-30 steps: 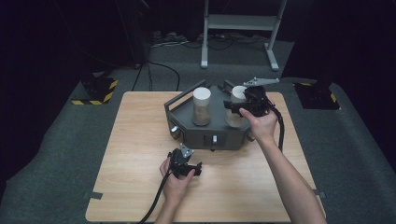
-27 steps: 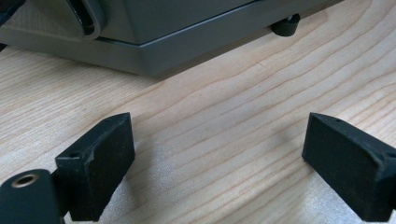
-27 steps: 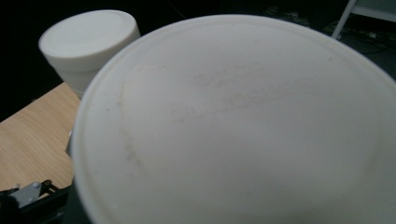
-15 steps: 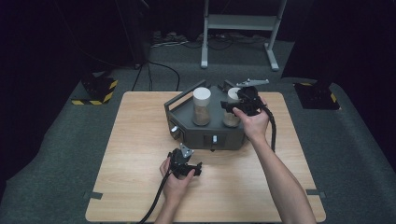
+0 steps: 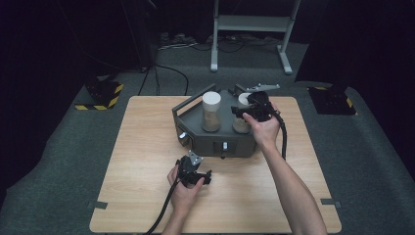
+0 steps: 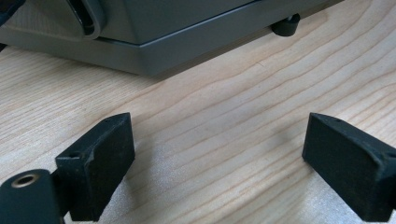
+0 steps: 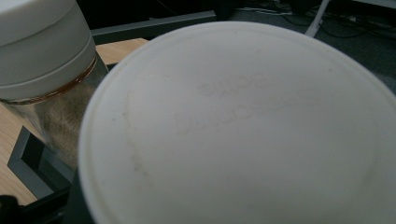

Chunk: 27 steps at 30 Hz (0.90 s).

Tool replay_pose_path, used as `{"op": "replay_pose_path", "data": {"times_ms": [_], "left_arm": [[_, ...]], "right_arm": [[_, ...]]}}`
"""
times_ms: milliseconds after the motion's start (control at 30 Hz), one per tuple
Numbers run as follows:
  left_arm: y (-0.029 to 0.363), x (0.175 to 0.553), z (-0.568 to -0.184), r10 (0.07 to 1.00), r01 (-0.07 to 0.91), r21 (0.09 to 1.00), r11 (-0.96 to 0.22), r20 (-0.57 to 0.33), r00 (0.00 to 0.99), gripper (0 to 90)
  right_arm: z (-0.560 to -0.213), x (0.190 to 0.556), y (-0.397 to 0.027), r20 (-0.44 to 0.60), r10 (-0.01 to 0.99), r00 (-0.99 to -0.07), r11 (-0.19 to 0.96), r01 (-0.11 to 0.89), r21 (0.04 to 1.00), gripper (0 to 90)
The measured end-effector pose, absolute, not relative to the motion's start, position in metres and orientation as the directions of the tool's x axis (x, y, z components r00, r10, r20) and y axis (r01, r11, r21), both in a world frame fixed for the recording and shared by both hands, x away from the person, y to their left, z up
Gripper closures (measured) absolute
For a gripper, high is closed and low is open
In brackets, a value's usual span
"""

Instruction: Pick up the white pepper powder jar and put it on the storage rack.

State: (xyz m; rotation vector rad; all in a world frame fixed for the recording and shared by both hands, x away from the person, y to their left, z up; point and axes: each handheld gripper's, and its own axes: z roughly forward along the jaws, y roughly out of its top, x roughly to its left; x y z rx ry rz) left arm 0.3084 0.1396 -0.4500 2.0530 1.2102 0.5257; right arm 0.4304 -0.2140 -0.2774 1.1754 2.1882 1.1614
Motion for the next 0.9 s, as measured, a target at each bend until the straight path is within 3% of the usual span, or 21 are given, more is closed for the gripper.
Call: {"op": "replay_pose_path", "data": {"times_ms": [900], "left_arm": [[0.1396, 0.3084, -0.4500, 0.875, 0.597, 0.731, -0.330, 0.000, 0.484, 9.4]], "right_arm": [[-0.2802, 0.4288, -0.2172, 0.041, 0.810, -0.585, 0.308, 0.484, 0.819, 33.8]]}}
